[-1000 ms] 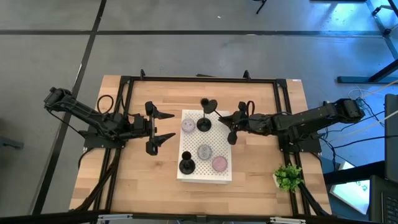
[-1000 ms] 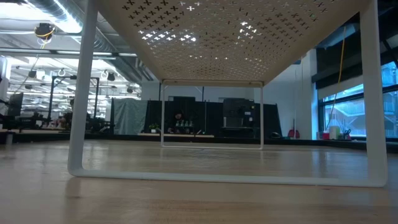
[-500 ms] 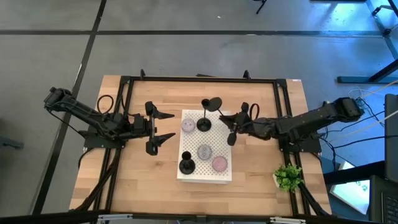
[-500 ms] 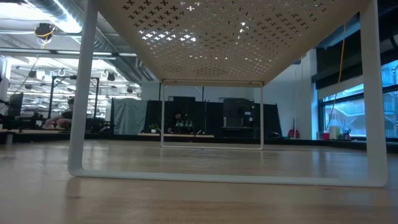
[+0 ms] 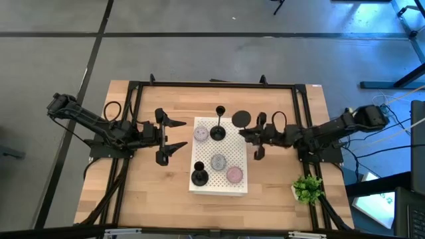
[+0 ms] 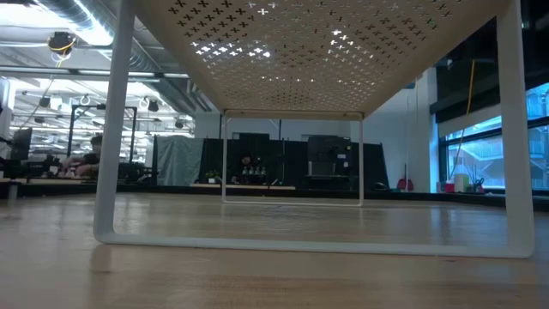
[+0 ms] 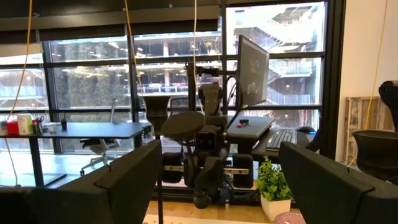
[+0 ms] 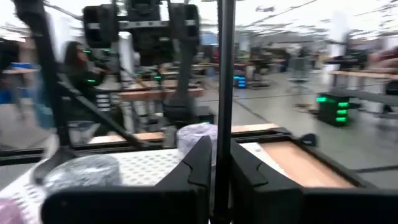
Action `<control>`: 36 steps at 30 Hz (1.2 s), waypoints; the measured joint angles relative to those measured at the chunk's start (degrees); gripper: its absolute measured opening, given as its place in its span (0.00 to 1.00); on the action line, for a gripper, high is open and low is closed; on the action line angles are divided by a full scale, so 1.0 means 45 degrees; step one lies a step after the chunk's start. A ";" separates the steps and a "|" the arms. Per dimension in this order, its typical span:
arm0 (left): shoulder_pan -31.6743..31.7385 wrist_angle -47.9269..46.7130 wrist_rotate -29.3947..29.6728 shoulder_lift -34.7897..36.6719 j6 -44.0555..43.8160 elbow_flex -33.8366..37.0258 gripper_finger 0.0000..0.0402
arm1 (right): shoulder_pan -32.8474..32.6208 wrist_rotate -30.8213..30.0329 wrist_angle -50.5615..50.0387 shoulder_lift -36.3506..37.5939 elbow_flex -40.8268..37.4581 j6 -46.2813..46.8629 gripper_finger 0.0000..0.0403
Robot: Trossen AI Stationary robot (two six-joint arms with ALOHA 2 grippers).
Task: Pick & Place candle stick holders
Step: Put the candle holder on the shelf
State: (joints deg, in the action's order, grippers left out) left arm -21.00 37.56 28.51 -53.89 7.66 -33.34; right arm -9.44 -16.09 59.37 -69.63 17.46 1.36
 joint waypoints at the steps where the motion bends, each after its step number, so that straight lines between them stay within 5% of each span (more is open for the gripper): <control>1: 0.0002 0.0000 0.0000 0.0000 0.0000 0.0000 0.80 | 0.0265 0.0664 0.0135 0.0000 -0.0120 0.0157 0.06; 6: 0.0002 0.0000 -0.0005 0.0000 0.0010 0.0000 0.80 | 0.1295 0.3487 0.0556 0.0000 -0.0195 0.0418 0.06; 11: 0.0002 0.0000 -0.0005 0.0000 0.0024 0.0000 0.80 | 0.1706 0.4593 0.1683 -0.0003 -0.0195 0.0414 0.06; 18: 0.0002 -0.0005 -0.0010 0.0000 0.0029 0.0000 0.80 | 0.1689 0.4446 0.4874 -0.0826 -0.1115 0.0519 0.06; 36: 0.0230 -0.0146 -0.0019 0.0000 0.0039 0.0000 0.80 | 0.2601 0.4966 0.6709 -0.3806 -0.0075 0.0591 0.06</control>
State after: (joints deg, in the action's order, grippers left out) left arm -19.97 36.91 28.42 -53.89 7.84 -33.34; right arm 2.27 6.26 89.56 -86.75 17.12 4.03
